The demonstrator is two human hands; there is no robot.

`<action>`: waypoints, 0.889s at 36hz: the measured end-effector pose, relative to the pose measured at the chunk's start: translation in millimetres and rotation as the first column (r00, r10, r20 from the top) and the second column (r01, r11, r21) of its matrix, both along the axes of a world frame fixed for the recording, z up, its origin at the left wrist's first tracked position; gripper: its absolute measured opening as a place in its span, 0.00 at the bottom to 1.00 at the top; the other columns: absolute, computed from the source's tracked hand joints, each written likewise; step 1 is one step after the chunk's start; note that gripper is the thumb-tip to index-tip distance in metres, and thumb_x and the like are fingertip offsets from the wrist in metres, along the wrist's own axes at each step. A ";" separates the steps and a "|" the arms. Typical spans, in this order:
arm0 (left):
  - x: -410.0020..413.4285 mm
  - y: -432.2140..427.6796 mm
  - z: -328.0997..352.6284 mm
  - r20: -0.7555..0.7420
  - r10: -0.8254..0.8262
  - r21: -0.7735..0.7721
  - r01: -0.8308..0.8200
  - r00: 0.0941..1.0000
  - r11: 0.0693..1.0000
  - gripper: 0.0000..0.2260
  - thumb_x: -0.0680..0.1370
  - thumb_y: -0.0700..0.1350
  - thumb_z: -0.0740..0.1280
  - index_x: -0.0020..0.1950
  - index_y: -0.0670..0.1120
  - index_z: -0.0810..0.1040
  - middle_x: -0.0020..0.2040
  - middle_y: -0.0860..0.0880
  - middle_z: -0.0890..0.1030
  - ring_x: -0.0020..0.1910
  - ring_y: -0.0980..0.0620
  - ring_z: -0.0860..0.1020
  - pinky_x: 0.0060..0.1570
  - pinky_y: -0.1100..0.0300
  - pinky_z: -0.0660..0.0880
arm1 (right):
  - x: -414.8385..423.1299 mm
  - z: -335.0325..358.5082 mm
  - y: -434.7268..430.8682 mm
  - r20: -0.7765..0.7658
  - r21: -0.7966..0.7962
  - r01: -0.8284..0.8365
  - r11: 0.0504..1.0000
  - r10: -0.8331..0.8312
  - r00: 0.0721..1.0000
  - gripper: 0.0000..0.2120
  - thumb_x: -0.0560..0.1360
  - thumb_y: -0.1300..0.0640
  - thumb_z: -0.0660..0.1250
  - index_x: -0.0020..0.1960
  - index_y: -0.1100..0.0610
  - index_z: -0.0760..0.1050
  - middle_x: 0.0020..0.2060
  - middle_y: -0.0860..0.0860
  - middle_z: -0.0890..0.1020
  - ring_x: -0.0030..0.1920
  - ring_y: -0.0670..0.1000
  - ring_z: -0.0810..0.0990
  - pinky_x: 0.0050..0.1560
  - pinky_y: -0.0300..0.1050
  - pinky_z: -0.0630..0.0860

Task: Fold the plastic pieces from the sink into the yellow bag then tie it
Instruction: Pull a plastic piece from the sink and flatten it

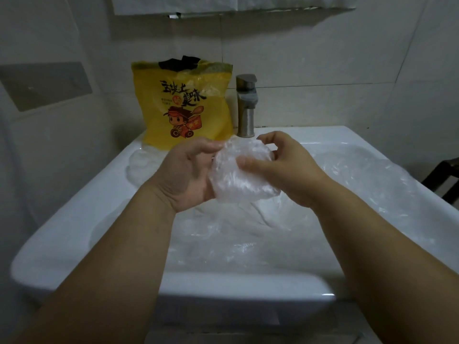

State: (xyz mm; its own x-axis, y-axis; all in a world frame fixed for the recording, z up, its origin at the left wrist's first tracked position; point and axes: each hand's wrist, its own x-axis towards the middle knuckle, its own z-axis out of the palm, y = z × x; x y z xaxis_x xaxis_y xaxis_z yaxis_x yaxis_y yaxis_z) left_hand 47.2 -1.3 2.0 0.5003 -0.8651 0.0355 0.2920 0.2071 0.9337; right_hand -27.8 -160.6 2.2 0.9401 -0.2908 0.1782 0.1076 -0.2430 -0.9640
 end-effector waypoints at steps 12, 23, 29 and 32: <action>1.7 -20.5 -5.2 0.137 0.619 0.083 -0.631 0.774 0.771 0.12 0.81 0.46 0.64 0.61 0.42 0.78 0.55 0.45 0.84 0.52 0.49 0.83 0.51 0.56 0.80 | 5.3 2.2 2.6 -0.102 0.401 -0.172 0.900 0.231 0.968 0.43 0.65 0.48 0.75 0.74 0.55 0.60 0.58 0.56 0.76 0.56 0.59 0.79 0.50 0.52 0.81; 7.1 -19.5 -6.4 0.055 0.567 -0.004 -0.567 0.822 0.823 0.06 0.79 0.35 0.63 0.54 0.39 0.79 0.49 0.43 0.83 0.48 0.49 0.81 0.52 0.58 0.79 | 9.1 2.2 -3.3 0.009 0.603 -0.116 0.789 0.138 0.990 0.10 0.77 0.68 0.61 0.58 0.65 0.75 0.47 0.60 0.83 0.40 0.53 0.84 0.40 0.44 0.82; 6.5 -10.1 -7.0 0.124 0.390 0.079 -0.401 0.912 0.912 0.11 0.77 0.34 0.63 0.59 0.36 0.77 0.58 0.37 0.80 0.56 0.46 0.78 0.56 0.59 0.77 | 2.8 5.8 -18.0 0.011 0.543 -0.160 0.825 0.184 0.983 0.13 0.75 0.72 0.62 0.59 0.67 0.75 0.46 0.60 0.83 0.39 0.53 0.84 0.38 0.42 0.82; 4.9 -9.2 -6.9 0.129 0.340 0.073 -0.351 0.931 0.934 0.11 0.76 0.32 0.63 0.57 0.38 0.78 0.55 0.41 0.82 0.52 0.50 0.81 0.51 0.62 0.79 | 0.6 7.6 -21.5 0.022 0.512 -0.188 0.838 0.206 0.978 0.09 0.74 0.74 0.61 0.50 0.64 0.76 0.38 0.57 0.83 0.34 0.51 0.83 0.35 0.41 0.81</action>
State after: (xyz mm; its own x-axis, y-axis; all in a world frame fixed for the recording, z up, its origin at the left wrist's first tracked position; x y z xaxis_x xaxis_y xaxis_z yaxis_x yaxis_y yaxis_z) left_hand 52.2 -10.6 -4.8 0.7663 -0.6414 0.0369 0.1099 0.1874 0.9761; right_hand -27.2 -182.2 9.8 0.9899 -0.1397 0.0243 0.0664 0.3055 -0.9499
